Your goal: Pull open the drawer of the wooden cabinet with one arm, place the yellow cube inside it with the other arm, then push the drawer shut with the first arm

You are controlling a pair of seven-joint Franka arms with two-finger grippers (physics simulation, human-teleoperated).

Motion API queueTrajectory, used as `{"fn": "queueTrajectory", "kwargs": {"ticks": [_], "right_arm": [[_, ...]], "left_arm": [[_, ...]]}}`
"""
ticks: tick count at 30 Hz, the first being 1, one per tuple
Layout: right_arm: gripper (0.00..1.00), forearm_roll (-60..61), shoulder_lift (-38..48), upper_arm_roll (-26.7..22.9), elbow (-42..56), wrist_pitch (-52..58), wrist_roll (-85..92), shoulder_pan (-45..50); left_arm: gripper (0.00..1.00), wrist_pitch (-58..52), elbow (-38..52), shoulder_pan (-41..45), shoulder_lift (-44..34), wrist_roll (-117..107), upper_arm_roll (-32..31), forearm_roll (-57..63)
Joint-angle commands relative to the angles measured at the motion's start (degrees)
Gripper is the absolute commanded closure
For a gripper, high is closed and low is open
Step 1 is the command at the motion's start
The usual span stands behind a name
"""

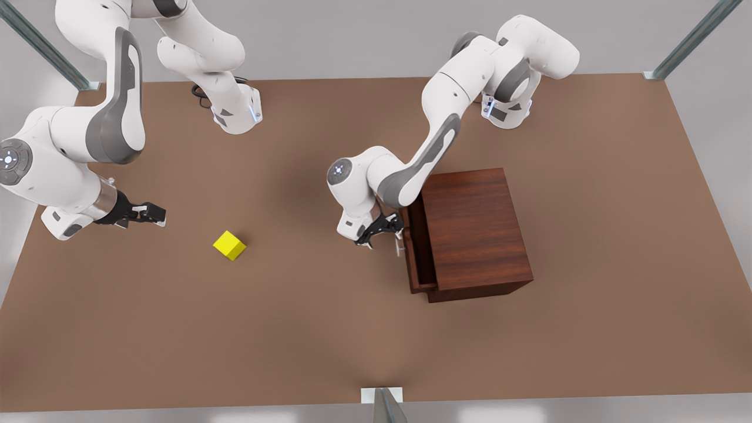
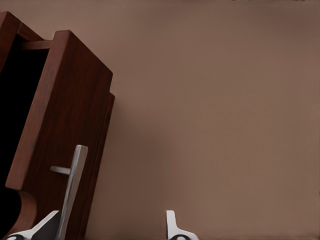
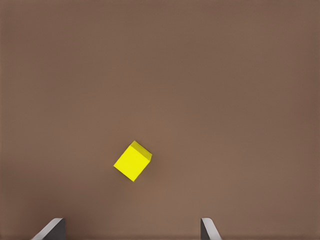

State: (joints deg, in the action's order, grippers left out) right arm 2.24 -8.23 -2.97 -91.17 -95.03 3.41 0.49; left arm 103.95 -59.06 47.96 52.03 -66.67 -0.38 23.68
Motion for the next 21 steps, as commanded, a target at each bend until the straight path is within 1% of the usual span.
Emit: {"fn": "queueTrajectory", "kwargs": {"ticks": [1,13,21], "right_arm": [[0.00,0.0,0.1,0.0,0.0,0.0,-0.1,0.0],[0.00,-1.0,0.1,0.0,0.0,0.0,-0.1,0.0],[0.00,-1.1,0.1,0.0,0.0,0.1,-0.1,0.0]], "left_arm": [[0.00,1.3,0.0,0.1,-0.1,-1.1,-0.1,0.1],[0.00,1.4,0.1,1.3,-0.1,-1.2,0.2,0.1],[0.00,4.3,0.1,1.9,-0.1,-1.4,0.1,1.3]]}}
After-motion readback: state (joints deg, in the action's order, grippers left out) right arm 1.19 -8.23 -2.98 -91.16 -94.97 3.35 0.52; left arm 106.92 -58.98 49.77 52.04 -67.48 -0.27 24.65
